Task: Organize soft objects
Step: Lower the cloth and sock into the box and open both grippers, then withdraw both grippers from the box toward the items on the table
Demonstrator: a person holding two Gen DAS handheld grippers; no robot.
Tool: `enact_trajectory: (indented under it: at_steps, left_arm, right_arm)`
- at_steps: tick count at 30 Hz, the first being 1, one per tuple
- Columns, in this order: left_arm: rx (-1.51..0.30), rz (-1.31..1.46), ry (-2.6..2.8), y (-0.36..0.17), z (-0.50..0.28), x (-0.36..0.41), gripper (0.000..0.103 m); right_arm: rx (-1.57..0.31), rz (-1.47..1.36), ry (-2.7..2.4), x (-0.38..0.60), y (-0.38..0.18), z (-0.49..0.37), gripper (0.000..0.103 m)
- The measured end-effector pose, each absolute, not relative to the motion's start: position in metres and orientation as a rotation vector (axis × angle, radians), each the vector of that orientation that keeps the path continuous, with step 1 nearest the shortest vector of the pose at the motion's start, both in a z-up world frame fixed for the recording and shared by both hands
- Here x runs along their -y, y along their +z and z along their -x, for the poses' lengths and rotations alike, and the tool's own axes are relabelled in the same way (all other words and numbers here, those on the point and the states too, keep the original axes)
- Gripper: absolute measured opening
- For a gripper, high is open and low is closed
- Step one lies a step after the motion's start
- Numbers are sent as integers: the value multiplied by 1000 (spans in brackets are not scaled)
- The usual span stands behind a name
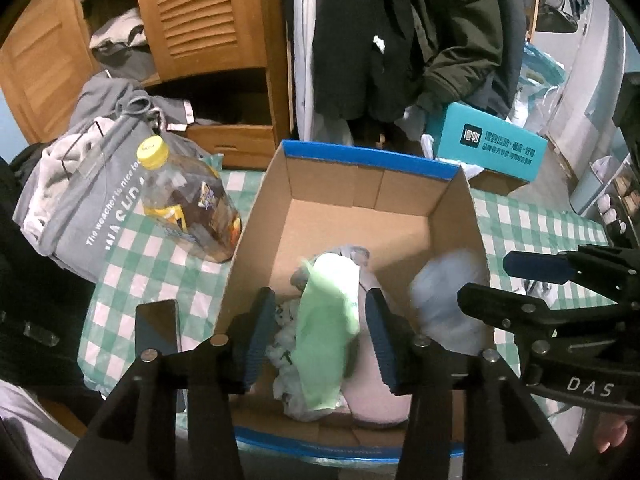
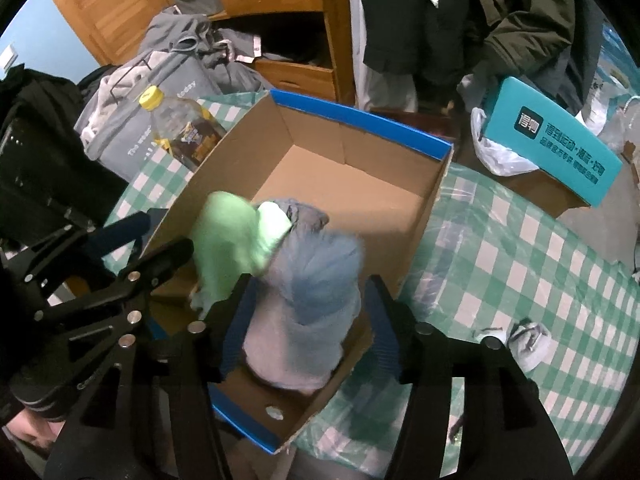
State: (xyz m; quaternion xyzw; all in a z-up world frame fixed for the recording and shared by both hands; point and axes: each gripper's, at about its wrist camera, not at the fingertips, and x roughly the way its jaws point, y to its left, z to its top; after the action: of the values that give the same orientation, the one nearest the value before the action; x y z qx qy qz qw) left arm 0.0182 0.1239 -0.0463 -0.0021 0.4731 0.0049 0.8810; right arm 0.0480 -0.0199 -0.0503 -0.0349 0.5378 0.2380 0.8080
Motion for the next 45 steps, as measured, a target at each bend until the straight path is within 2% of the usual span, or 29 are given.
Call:
enact_trajectory:
  at_steps: [6,21,45]
  left_arm:
    - [-980,3,1,-44,-19,-120,53]
    - [-962,-46,-53,-38,-16,-84,65]
    - [-993,-187,-178,-45,-13,14,72]
  right_arm:
    - [-1133,72,485,30,-44,-47,63]
    - [-1111,86,429,65,-36,-35,64]
    - [-1136,-2,307,165,-49,-19,65]
